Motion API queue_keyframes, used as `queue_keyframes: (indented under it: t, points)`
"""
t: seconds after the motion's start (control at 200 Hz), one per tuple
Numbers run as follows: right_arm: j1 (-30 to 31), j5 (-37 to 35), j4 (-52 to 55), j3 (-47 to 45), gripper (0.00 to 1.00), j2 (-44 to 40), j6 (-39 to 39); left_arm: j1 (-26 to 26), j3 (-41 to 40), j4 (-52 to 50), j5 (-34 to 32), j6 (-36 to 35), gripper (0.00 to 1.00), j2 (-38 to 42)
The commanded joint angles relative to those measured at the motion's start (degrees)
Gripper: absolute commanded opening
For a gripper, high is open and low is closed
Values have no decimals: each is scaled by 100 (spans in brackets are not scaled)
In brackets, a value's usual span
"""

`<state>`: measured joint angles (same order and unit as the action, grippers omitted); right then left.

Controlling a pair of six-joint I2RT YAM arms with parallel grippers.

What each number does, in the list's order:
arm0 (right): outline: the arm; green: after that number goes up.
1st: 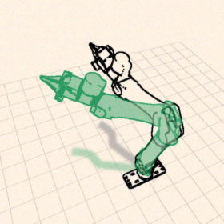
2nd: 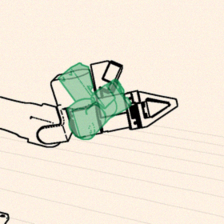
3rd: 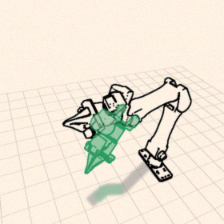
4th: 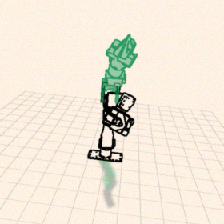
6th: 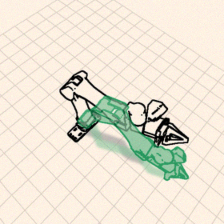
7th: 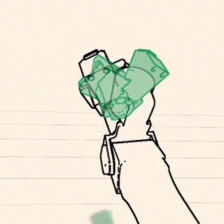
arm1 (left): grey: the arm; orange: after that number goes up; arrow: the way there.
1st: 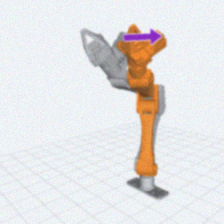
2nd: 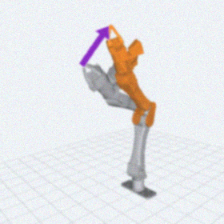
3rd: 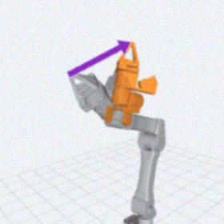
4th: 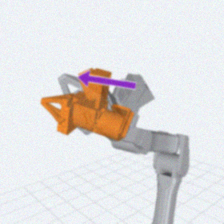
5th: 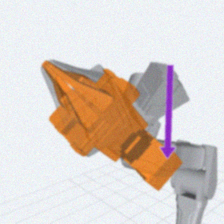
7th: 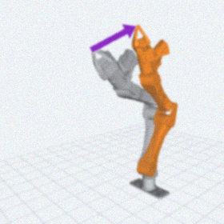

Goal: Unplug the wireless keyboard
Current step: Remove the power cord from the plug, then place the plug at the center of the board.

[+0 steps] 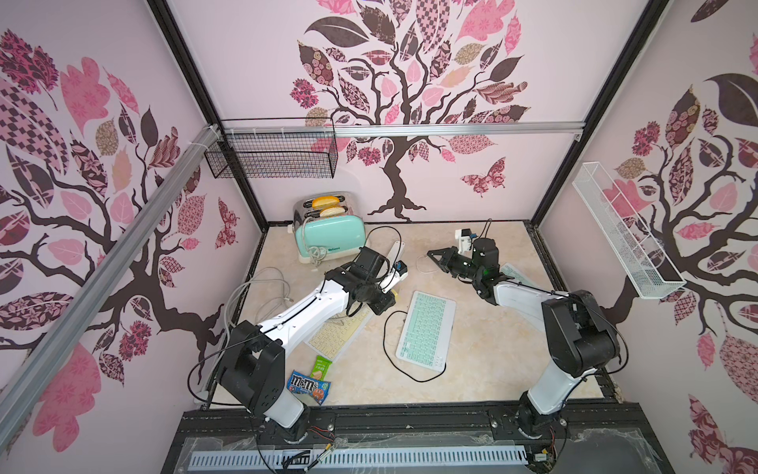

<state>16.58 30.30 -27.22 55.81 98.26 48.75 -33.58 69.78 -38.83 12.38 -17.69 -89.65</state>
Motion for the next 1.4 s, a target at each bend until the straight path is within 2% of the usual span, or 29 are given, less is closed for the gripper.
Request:
queue_keyframes:
  t: [0.0, 0.155, 0.5, 0.69, 1.04, 1.395]
  points:
    - [-17, -148, 51, 189, 0, -276, -181, 0, 15, -59, 109, -60, 0, 0]
    - [-135, -120, 307, 141, 0, -467, -363, -6, 28, -49, 69, -59, 0, 5]
    - [-130, -502, 2083, -56, 0, -1535, -1321, 0, 75, 497, -271, 305, 0, -23]
    - [-129, -557, 2547, -445, 0, -1811, -1511, 7, 747, 755, -708, 466, 0, -775]
    - [-126, -376, 2602, -1050, 0, -2169, -1489, 157, 1989, 1176, -1294, 468, 0, -2574]
    - [-120, -420, 2945, -1282, 0, -2196, -1726, 221, 3148, 1045, -1169, 461, 0, -3895]
